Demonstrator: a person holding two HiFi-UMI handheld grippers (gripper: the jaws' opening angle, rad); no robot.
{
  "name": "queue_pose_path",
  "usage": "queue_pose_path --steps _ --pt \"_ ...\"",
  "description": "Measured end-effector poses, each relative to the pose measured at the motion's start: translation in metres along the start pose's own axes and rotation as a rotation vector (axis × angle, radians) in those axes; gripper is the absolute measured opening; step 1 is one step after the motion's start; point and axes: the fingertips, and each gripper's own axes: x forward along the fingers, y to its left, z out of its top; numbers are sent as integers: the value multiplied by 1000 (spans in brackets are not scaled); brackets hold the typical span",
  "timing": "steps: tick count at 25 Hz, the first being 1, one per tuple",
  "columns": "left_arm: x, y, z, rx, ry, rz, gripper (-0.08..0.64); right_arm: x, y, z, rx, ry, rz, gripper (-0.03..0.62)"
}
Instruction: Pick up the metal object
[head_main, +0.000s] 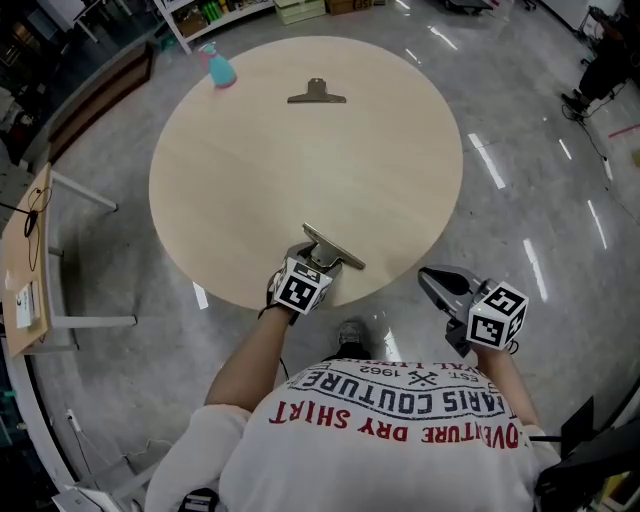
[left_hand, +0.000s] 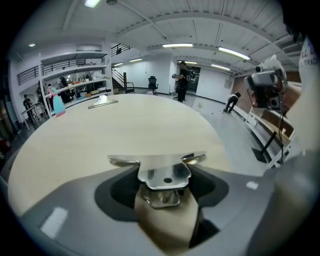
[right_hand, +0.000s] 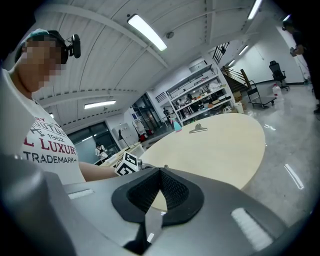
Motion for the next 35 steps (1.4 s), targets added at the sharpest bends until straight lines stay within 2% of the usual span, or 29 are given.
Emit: queue_pose_path --steps 5,8,13,18,25,30,35 --pt "2 -1 0 13 -14 -2 287 1 1 -4 2 5 9 2" --pt "-14 -10 5 -8 -44 -2 285 -3 10 -6 -11 11 19 1" --pt "-65 -31 29 -57 -201 -3 285 -10 30 -6 -50 8 47 2" --pt "-144 -75 51 -107 -378 -33 285 -33 68 -4 -118 -15 86 2" --pt "-250 -157 56 -51 -554 14 285 -82 127 -3 -232 -80 153 2" --pt "-303 -218 41 -37 -626 28 285 -119 167 -23 -271 -109 186 2" --pt "-316 -255 24 -42 -640 37 285 -147 191 -37 -298 -123 204 2"
